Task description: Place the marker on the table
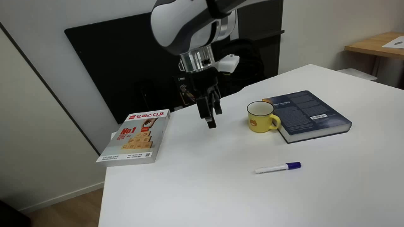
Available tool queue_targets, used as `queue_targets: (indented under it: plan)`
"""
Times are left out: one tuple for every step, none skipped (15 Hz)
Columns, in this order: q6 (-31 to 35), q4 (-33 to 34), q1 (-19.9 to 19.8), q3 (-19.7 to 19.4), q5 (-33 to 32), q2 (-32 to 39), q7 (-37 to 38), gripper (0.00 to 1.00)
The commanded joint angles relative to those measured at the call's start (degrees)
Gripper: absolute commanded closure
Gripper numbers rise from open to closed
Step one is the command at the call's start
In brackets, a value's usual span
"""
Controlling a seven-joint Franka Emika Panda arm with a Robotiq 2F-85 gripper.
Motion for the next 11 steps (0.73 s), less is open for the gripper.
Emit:
queue_targets:
  plan:
    - [3.7, 1.9, -1.7, 0.1, 2.6, 0.4, 7.3, 0.0]
    - [5.2, 1.9, -2.1, 0.1, 3.3, 0.3, 8.9, 0.0]
    - [6.8, 1.8, -2.4, 0.1, 3.9, 0.3, 10.5, 0.0]
    - [8.3, 1.8, -2.8, 0.2, 4.6, 0.3, 12.1, 0.0]
    - [10.0, 1.8, -3.0, 0.1, 5.2, 0.3, 13.8, 0.0]
    - [11.8, 1.7, -3.2, 0.0, 5.7, 0.3, 15.6, 0.0]
    - [13.5, 1.6, -3.3, -0.2, 6.1, 0.3, 17.5, 0.0]
    - [11.9, 0.4, -3.0, 0.0, 4.9, 0.0, 12.9, 0.0]
    - [13.0, 0.4, -3.2, 0.0, 5.2, 0.0, 14.1, 0.0]
    - [13.5, 0.4, -3.3, 0.0, 5.5, 0.0, 14.7, 0.0]
    - [13.6, 0.4, -3.3, 0.0, 5.5, 0.0, 15.0, 0.0]
